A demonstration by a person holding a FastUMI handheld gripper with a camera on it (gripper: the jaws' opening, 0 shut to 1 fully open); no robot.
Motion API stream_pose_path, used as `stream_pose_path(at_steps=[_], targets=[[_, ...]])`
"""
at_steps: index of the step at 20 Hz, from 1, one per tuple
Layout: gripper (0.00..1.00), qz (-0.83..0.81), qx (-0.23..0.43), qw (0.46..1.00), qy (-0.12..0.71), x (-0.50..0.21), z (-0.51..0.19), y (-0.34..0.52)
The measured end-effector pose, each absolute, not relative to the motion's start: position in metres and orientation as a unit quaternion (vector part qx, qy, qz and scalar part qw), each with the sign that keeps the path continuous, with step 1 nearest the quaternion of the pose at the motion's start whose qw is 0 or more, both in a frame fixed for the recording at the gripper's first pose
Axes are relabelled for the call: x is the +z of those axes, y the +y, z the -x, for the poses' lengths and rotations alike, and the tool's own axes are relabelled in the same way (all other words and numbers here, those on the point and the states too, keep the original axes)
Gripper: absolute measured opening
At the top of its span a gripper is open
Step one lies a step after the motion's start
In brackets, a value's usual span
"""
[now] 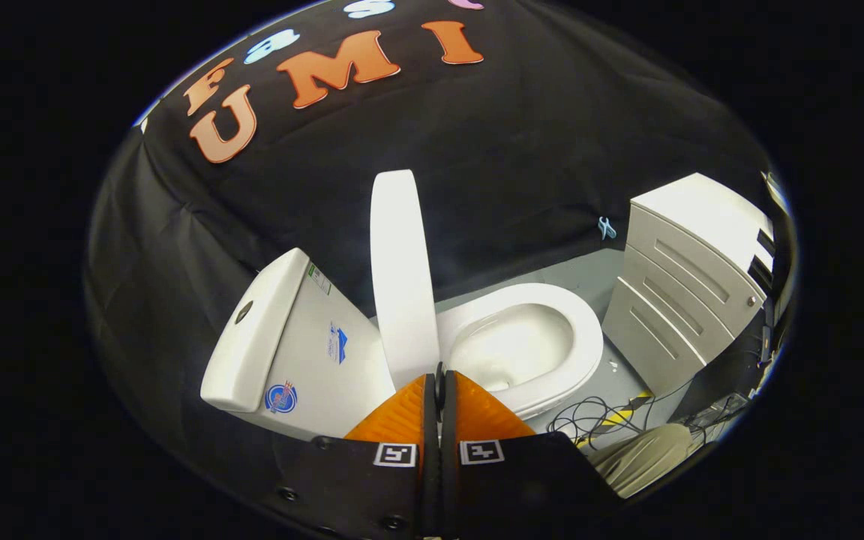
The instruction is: Open the toilet lid.
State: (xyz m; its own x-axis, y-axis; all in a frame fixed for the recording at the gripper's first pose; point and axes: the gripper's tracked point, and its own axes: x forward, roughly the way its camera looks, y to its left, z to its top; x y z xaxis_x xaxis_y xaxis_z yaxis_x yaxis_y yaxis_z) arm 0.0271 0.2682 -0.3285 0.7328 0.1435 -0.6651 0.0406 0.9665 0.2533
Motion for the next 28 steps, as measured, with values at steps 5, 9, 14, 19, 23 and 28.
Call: stream_pose_path(at_steps=[5,9,14,19,23,28], targets=[[0.08,-0.097,0.030,0.928,0.359,-0.323,-0.023,0.290],[0.08,-0.070,0.046,0.934,0.348,-0.319,-0.019,0.315],[0.08,-0.040,0.058,0.937,0.342,-0.317,-0.012,0.340],[0.08,-0.005,0.075,0.939,0.335,-0.317,-0.004,0.367],[0.08,0.009,0.095,0.939,0.332,-0.319,0.000,0.390],[0.08,0.028,0.123,0.936,0.328,-0.322,0.006,0.411]])
